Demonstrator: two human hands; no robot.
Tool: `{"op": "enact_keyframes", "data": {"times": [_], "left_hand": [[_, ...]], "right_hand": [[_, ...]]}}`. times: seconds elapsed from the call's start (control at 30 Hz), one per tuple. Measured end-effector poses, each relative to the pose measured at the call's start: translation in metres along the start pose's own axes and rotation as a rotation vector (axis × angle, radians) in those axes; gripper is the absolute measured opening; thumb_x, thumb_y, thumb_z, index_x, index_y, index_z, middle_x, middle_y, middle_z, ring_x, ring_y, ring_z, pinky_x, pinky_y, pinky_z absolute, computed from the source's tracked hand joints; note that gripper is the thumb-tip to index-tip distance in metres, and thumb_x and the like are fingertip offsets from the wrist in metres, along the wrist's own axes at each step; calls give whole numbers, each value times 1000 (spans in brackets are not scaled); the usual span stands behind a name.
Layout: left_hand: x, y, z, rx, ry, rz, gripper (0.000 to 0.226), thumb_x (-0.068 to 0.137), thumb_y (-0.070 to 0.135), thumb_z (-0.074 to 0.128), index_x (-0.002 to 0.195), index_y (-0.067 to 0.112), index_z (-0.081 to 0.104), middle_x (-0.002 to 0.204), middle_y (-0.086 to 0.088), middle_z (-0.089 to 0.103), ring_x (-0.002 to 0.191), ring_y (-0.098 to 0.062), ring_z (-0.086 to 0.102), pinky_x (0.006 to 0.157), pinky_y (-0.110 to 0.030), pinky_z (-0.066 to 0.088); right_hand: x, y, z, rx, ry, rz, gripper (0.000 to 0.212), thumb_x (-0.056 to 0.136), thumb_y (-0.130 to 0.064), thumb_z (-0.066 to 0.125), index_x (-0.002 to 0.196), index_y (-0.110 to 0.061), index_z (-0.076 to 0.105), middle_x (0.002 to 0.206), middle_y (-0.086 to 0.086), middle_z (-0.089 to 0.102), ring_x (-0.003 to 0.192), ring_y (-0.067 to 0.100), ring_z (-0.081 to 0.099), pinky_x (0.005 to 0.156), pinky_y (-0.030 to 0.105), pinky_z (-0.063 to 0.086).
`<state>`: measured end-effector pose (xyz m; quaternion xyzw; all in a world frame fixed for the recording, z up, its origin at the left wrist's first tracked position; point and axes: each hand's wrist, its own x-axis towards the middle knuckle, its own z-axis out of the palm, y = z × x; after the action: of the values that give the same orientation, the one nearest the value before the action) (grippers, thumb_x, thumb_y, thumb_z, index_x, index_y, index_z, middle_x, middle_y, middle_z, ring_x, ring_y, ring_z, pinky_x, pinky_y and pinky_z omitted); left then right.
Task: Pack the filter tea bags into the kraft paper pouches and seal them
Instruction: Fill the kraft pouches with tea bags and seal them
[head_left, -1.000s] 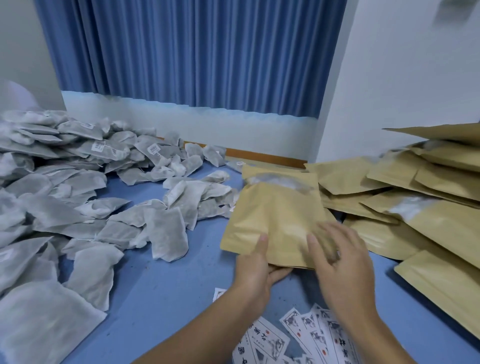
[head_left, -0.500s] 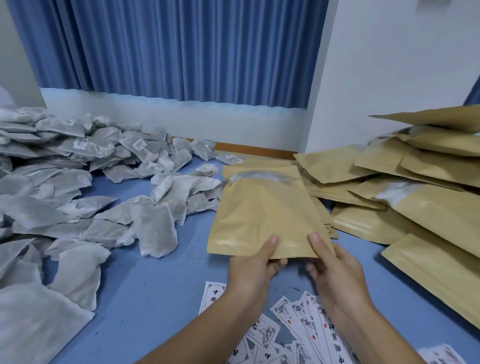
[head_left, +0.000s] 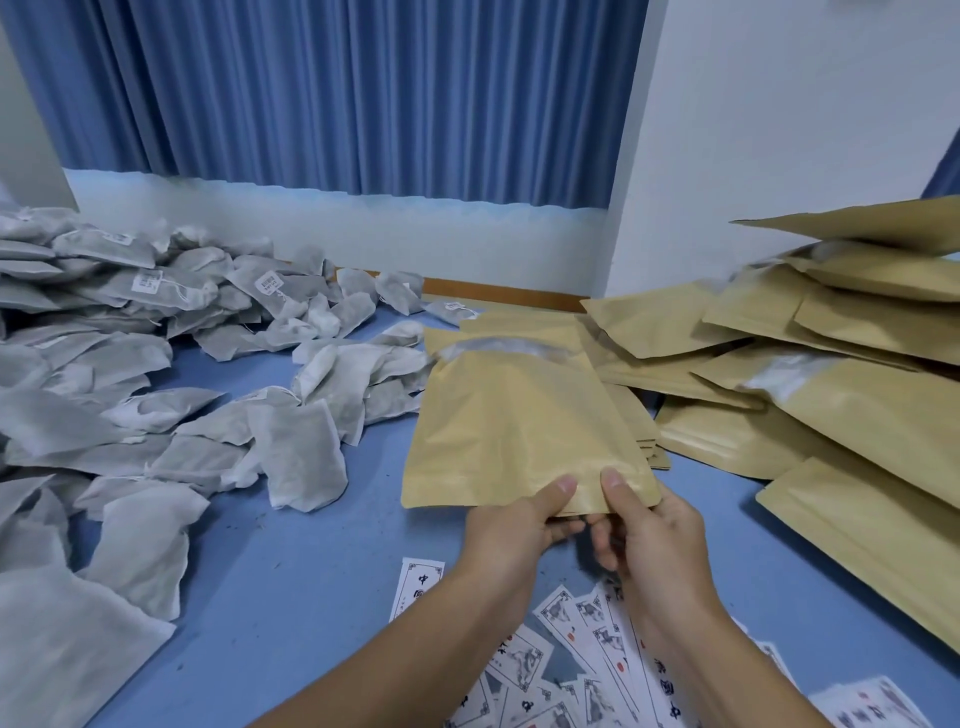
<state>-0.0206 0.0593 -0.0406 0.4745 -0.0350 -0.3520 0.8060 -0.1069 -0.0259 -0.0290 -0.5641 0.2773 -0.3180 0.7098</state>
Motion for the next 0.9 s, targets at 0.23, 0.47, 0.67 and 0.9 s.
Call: {"op": "enact_keyframes", "data": {"times": [0.23,0.47,0.67,0.9], "left_hand": [[-1,4,-4,-84,127,150,25,85,22,79,107,13,69,82,-5,75,59,-17,63,51,-28,53],[-2,5,-6,-19,100,163,29,90,23,75,105,-1,69,75,-12,70,54,-20,58,47,-29,48],[1,7,-13,111,41,268,25,98,27,64,91,3,69,74,-13,66,54,-19,53,41,-27,41],[-2,-2,-15,239,-47,286,10,94,26,70,90,19,76,78,-18,70,61,-20,57,43,-29,42]], "right_hand": [[9,-2,-6,144,187,-68,18,95,-18,68,89,-2,61,57,5,49,48,14,40,41,25,32],[2,2,2,163,41,61,18,88,-18,75,101,-8,70,68,2,59,51,13,47,42,25,34],[9,-10,-6,310,126,147,12,88,-10,73,84,-9,62,63,0,57,50,9,45,39,18,35],[1,-5,16,305,-21,234,12,85,-6,74,84,-2,63,61,4,52,51,11,43,39,19,33]]}}
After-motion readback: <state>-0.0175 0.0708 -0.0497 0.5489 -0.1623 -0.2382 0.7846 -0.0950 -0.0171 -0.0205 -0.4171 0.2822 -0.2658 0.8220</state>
